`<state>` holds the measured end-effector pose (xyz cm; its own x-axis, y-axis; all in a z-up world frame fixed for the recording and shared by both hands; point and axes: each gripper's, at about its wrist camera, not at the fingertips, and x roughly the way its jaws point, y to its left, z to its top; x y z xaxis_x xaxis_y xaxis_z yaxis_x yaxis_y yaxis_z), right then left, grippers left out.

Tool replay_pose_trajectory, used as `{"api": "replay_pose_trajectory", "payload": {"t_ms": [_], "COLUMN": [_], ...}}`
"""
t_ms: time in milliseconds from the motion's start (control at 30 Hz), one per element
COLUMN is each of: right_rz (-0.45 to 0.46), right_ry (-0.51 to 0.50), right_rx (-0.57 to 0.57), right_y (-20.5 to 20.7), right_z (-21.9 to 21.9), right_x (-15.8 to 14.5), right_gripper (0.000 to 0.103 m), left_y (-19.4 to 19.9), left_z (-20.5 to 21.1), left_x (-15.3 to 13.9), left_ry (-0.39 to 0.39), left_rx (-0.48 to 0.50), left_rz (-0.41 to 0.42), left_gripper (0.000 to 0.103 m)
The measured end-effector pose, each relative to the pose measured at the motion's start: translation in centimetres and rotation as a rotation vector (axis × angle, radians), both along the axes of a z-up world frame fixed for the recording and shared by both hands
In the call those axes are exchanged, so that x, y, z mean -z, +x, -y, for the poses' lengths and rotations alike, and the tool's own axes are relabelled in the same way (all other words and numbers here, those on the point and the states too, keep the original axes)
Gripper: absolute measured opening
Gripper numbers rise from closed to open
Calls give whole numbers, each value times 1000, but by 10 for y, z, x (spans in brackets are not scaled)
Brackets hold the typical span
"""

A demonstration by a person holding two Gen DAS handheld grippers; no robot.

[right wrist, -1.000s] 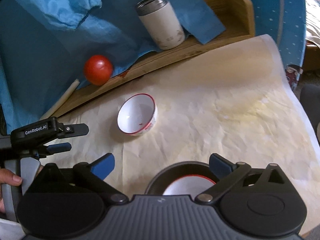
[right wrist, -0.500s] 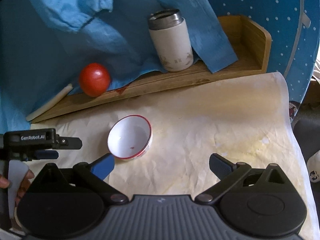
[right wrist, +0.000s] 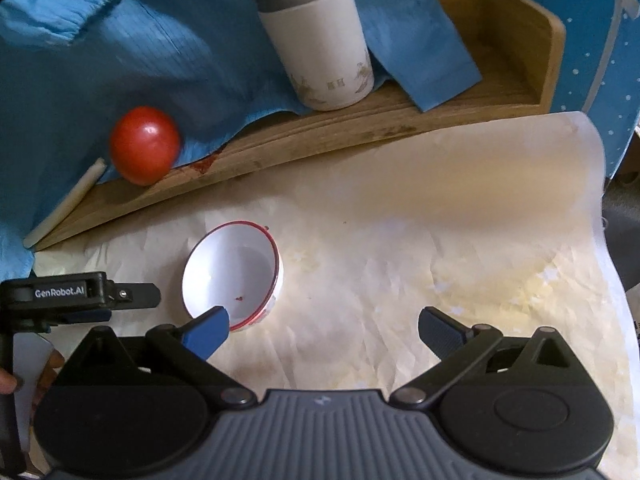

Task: Organize plates and bowls
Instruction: 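Move both grippers to the rim of the second white bowl, then close both grippers on the second white bowl rim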

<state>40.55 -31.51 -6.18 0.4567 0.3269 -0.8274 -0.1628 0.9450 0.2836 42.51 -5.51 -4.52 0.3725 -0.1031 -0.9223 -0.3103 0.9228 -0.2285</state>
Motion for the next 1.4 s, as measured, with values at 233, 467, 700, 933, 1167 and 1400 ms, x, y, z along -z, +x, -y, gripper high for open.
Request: {"api": "replay_pose_trajectory", "payload": {"t_ms": [233, 467, 700, 933, 1167, 1400], "right_rz": [-53, -84, -104, -146, -152, -166], "right_ry": [-31, -64, -37, -8, 34, 57], "right_rx": [4, 13, 4, -17, -54, -80], "right_y": [20, 33, 38, 44, 46, 47], "right_z": [-6, -11, -14, -19, -29, -33], "right_x": [6, 14, 18, 25, 23, 20], "right_gripper": [103, 103, 99, 73, 44, 21], "left_y": [13, 22, 26, 24, 24, 24], "left_z": [2, 10, 24, 34, 36, 43], "left_x": [7, 10, 8, 5, 5, 11], "left_ry": [-2, -4, 3, 18, -59, -135], "left_rx": [34, 86, 159, 230, 243, 223], "left_rz": [-14, -10, 19, 77, 88, 90], "left_gripper": [102, 102, 102, 81, 45, 23]}}
